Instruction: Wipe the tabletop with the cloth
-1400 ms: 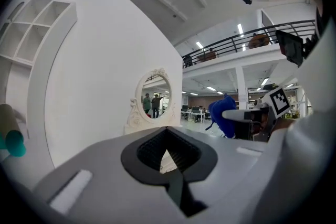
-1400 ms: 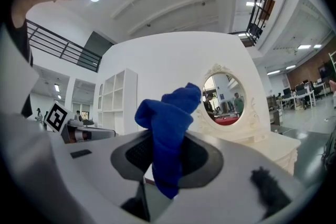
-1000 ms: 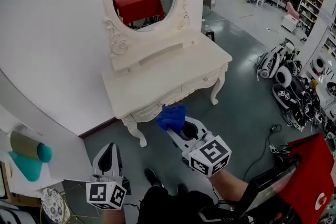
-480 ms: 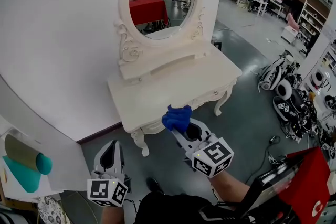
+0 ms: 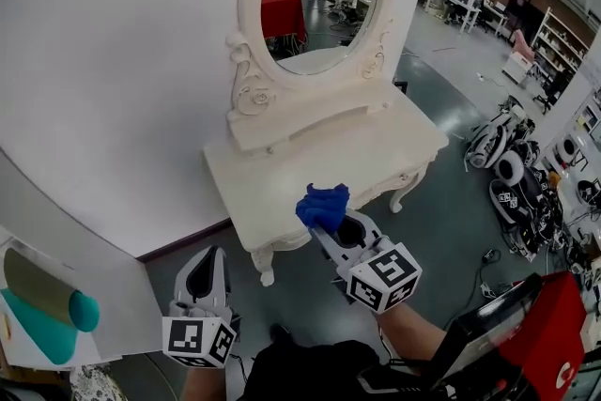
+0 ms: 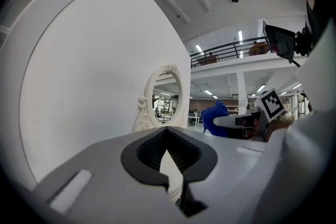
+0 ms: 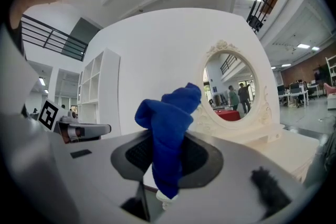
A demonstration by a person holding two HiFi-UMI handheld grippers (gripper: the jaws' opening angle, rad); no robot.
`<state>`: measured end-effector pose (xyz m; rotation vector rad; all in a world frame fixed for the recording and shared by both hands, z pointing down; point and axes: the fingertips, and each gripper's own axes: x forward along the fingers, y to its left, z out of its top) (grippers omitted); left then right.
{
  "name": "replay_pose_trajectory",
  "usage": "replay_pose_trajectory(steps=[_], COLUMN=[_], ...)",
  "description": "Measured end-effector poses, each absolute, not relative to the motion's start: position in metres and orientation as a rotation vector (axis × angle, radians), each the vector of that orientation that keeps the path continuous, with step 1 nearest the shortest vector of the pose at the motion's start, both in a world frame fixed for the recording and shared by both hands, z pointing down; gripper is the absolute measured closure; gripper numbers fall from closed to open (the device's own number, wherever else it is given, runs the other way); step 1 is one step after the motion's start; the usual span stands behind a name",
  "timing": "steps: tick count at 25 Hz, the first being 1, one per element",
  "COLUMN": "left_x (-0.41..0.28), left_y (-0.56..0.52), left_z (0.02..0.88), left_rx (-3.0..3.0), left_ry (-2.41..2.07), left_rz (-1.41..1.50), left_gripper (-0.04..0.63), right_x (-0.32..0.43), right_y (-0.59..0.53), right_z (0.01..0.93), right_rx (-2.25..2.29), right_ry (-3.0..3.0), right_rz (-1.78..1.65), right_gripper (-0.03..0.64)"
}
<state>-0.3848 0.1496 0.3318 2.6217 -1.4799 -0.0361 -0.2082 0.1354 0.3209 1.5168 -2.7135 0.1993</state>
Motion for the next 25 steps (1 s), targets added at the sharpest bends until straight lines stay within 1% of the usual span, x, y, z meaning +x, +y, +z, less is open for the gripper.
replay_pose_trajectory(steps=[11, 20, 25], left_x=[-0.410, -0.399, -0.382], left_y=[0.106, 0.057, 0.023], left_z=[0.343, 0.346, 0.342], left_rx=[2.591, 2.531, 2.492], left_ry=[-1.456, -1.562, -1.641], left_rz=[-0.043, -0.026, -0.037], left_gripper=[0.586, 0.586, 0.586], right_x=[-0.237, -0.238, -0.231], right_y=[0.088, 0.029, -0.007], right_z=[0.327, 0.334, 0.333], right_rx=[1.500, 1.354, 1.219], right_ry=[-2.696, -2.783, -2.834], right_rz=[0.214, 0.241, 0.226], right_gripper=[0.497, 0.497, 0.497])
